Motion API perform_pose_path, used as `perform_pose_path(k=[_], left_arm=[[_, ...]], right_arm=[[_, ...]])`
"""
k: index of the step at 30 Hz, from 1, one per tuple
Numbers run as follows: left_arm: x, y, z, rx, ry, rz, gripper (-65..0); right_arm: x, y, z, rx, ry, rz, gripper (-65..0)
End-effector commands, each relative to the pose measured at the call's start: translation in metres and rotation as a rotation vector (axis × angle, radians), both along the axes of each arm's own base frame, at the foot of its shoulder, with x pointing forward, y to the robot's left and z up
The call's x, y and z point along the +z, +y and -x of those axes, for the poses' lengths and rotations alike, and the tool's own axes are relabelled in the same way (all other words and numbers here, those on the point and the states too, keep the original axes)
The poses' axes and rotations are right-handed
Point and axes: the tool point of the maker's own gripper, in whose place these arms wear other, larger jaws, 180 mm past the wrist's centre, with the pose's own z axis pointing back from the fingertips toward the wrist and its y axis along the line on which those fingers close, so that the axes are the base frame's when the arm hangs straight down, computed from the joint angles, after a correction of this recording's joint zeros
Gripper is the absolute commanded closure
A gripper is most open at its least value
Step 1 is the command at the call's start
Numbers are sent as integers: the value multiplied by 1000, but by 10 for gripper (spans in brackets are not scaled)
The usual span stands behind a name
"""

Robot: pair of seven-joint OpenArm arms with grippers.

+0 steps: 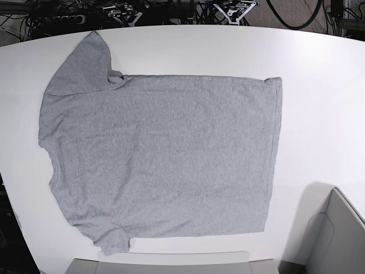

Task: Fold the T-shirt properly
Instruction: 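Move both grippers down toward the shirt's shoulder corners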

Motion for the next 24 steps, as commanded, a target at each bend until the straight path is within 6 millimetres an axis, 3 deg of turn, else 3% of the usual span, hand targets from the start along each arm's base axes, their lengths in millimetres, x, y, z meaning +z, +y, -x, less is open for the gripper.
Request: perform_pose_path(k=[1,13,15,19,24], left_arm=[[0,-2,0,-2,-2,-1,-1],[0,-1,-6,-1,-40,-3,-1],[3,1,-20,-5,-138,-13,0],[14,20,-11,-24,-316,-60,0],[42,25,5,-51,-547,-89,0]], right_arm=[[0,-2,-1,-9,-1,5,-1],[0,-2,10,-10,0,4,-1],[0,-2,8,-15,-60,5,-1],[9,-19,15,-19,-266,15,-1],[36,-31,35,-15,-502,15,-2]])
